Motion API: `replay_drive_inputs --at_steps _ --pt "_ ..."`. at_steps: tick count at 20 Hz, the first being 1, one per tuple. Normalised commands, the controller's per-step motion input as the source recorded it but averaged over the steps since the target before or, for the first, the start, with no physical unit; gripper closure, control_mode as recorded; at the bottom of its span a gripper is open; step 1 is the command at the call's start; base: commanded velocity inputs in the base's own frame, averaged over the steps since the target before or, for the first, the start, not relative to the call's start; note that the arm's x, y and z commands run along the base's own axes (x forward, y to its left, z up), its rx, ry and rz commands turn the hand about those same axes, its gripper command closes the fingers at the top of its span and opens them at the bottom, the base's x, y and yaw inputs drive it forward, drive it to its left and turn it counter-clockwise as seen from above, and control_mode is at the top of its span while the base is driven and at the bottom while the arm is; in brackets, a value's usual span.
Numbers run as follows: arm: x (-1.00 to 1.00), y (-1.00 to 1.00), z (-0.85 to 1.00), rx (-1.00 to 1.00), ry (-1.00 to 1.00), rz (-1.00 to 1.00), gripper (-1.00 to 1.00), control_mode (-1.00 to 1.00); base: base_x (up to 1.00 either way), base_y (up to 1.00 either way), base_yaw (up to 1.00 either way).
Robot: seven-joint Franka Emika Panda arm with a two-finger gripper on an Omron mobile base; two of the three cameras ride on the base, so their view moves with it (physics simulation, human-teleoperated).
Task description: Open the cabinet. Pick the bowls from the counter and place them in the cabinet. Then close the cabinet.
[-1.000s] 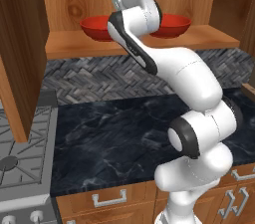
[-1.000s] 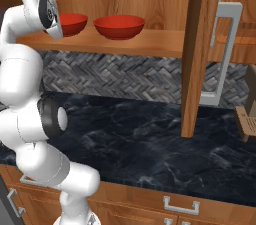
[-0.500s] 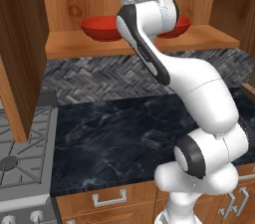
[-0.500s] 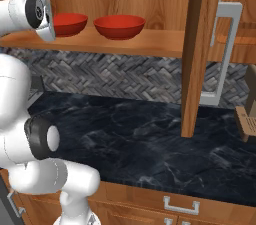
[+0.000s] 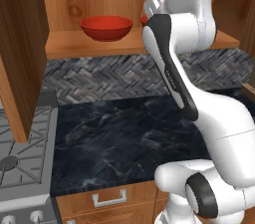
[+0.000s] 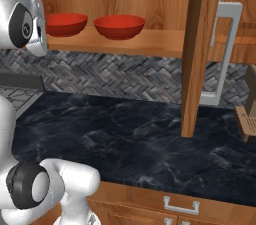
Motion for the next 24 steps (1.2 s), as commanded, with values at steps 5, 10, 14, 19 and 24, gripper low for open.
replay_drive_inputs --at_steps 5,10,14,19,24 --pt "-0.92 -0.35 -0.11 0.05 -0.04 0.0 -1.0 -1.0 0.0 0.0 0.0" --pt "-0.76 -0.23 0.0 0.0 -0.14 0.0 -1.0 -1.0 0.0 0.0 0.0" --pt "-0.61 -0.15 0.0 0.0 -0.13 0.0 -1.0 -1.0 0.0 0.0 0.0" --pt "-0.38 -0.16 0.0 0.0 -0.05 0.0 -1.0 -1.0 0.0 0.0 0.0" --pt "-0.09 -0.29 0.0 0.01 0.0 0.0 -1.0 -1.0 0.0 0.0 0.0"
